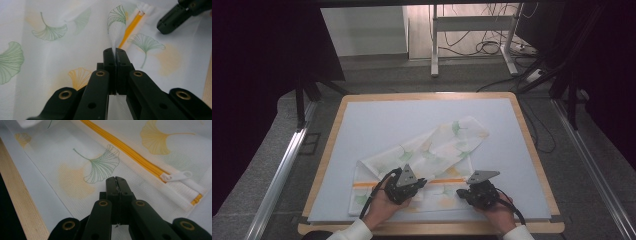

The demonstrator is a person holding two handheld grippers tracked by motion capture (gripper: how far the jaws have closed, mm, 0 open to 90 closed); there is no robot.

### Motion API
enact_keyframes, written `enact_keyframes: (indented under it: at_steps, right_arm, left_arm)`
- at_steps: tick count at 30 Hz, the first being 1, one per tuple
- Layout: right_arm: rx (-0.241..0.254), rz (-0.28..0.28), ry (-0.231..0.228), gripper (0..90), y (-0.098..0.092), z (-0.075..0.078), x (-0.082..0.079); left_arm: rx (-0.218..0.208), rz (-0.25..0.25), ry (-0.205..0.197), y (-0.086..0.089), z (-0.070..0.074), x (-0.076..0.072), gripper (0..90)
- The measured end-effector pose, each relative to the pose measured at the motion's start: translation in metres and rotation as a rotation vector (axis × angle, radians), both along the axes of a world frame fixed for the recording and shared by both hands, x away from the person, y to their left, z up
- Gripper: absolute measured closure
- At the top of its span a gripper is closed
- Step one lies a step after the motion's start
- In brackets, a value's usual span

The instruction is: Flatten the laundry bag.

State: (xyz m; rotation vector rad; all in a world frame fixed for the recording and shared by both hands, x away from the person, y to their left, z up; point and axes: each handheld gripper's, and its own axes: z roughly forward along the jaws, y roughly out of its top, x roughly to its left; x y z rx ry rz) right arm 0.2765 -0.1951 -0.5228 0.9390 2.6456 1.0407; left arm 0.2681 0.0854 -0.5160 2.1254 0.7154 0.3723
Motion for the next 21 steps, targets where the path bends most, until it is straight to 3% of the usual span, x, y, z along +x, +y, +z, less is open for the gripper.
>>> enact_keyframes:
  at_steps: [13,21]
  right_arm:
    - [-0.003,0.004,-0.001,88.8,0.000,0.000,0.000]
    - [-0.002,0.009,0.002,88.9,-0.001,0.000,0.001]
  left_arm:
    - [-0.096,0.063,-0.005,0.022,0.014,0.011,89.3]
    - [-0.134,0.091,0.007,0.030,0.016,0.019,89.3]
